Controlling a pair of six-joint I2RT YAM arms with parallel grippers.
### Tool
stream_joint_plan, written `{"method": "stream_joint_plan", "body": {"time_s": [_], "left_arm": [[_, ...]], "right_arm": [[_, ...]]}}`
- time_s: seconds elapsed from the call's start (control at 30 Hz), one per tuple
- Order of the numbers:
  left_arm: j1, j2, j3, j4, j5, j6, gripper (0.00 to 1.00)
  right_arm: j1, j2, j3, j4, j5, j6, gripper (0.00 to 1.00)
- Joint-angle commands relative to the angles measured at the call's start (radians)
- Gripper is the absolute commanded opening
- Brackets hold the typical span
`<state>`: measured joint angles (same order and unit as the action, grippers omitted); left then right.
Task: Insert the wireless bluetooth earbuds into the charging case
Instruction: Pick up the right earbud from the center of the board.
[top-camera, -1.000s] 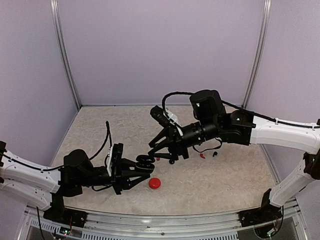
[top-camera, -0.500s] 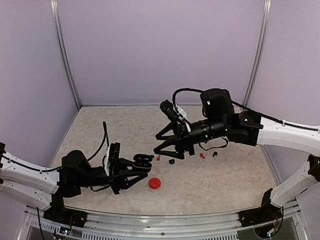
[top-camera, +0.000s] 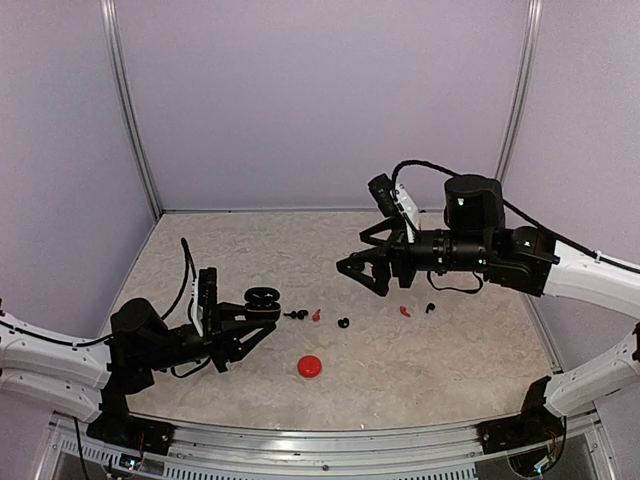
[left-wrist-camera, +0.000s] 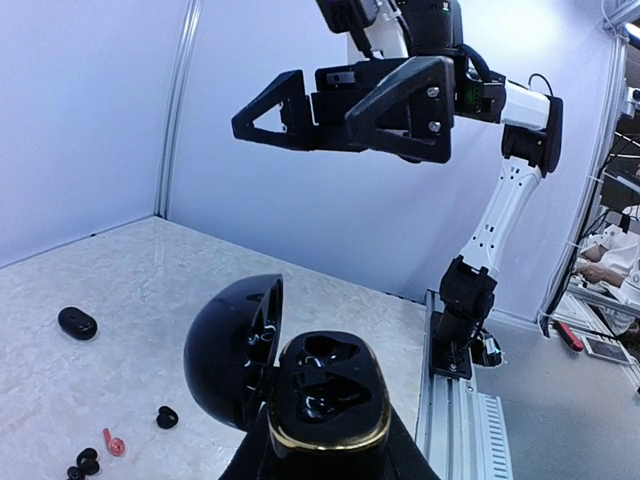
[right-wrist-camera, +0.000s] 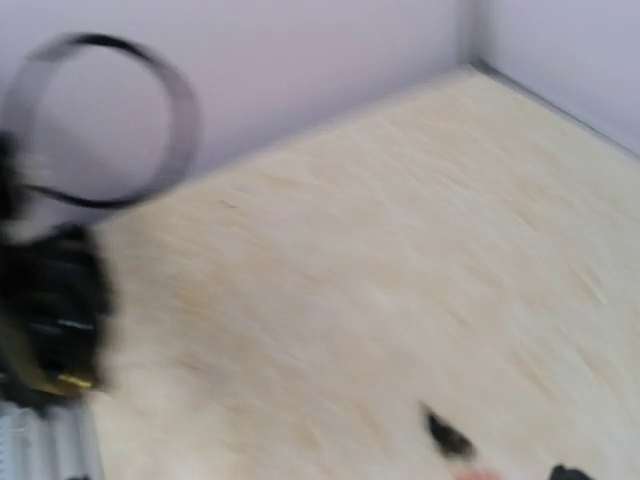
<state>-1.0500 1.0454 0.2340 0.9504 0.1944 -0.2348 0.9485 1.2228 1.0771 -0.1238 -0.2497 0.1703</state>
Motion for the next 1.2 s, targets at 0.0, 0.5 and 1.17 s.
{"method": "stream_joint_plan", "body": {"time_s": [0.0,0.5,1.17], "left_arm": [[0.014,-0.02,-0.012,0.019,-0.041,-0.014,0.06],[-0.031,-0.063,-0.031,-0.041,-0.038,0.222,0.05],[-0.036,-0.131,-0.062,-0.048,-0.061,0.232,0.05]], "right_arm": [[-0.144,0.038,0.047,-0.242,0.106,0.095,0.98],[-0.484,0.141,-0.12,-0.47,0.072,0.228,0.84],[-0.57,0.415,-0.113,-0.358,0.07,0.24,0.67]]}}
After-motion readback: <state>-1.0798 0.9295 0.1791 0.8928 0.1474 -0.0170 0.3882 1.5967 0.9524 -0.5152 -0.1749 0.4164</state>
